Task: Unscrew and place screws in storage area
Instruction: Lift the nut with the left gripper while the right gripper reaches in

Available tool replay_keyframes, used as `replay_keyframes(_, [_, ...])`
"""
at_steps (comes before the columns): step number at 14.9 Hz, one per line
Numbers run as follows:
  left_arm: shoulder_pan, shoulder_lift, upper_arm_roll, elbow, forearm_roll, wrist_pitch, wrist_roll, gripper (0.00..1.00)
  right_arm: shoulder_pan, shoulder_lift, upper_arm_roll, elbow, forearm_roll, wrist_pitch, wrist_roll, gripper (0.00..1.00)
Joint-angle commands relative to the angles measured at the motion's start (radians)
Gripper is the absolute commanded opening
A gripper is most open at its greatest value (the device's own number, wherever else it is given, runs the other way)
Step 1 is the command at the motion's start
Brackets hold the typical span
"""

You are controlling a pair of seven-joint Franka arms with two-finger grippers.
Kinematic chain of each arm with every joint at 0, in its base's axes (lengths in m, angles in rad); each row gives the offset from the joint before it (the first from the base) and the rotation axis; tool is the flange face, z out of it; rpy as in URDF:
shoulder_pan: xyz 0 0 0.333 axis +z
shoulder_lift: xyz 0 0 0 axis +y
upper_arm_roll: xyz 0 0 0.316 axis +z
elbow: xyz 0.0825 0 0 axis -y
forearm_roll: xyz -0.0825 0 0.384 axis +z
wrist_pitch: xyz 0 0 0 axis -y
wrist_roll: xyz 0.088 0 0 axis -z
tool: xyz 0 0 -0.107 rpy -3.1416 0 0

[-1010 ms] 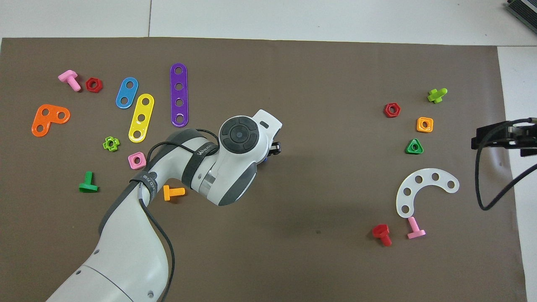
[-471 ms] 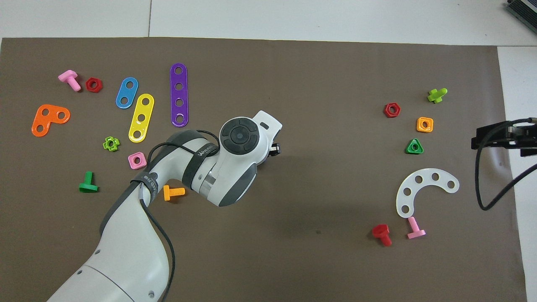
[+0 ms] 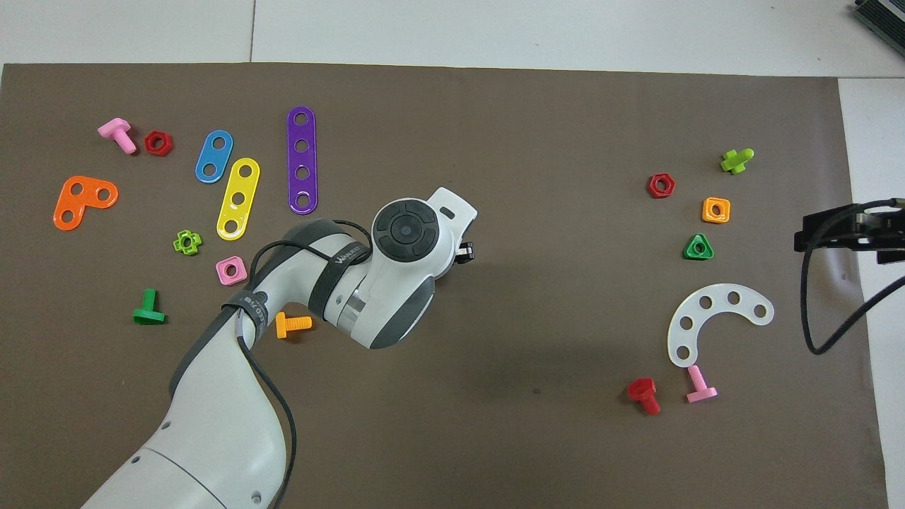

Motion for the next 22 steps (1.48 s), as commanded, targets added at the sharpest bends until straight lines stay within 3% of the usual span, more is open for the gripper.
replay_keyframes(1, [-0.025, -0.011, 0.020, 0.008, 0.018, -0.034, -0.031, 0.43, -0.011, -0.008, 0.007, -0.004, 0.020, -0.010, -0.003, 1.00])
replay_keyframes(11, [-0.010, 0.022, 0.020, 0.219, 0.012, -0.313, -0.022, 0.43, -0.011, -0.008, 0.007, -0.002, 0.020, -0.010, -0.003, 1.00])
replay_keyframes(16, [0.057, 0.008, 0.022, 0.226, 0.021, -0.307, 0.027, 0.43, -0.011, -0.008, 0.007, -0.002, 0.020, -0.010, -0.003, 1.00])
replay_keyframes(22, [0.203, -0.024, 0.020, 0.141, 0.010, -0.304, 0.315, 0.43, -0.011, -0.008, 0.007, -0.002, 0.020, -0.010, 0.000, 1.00])
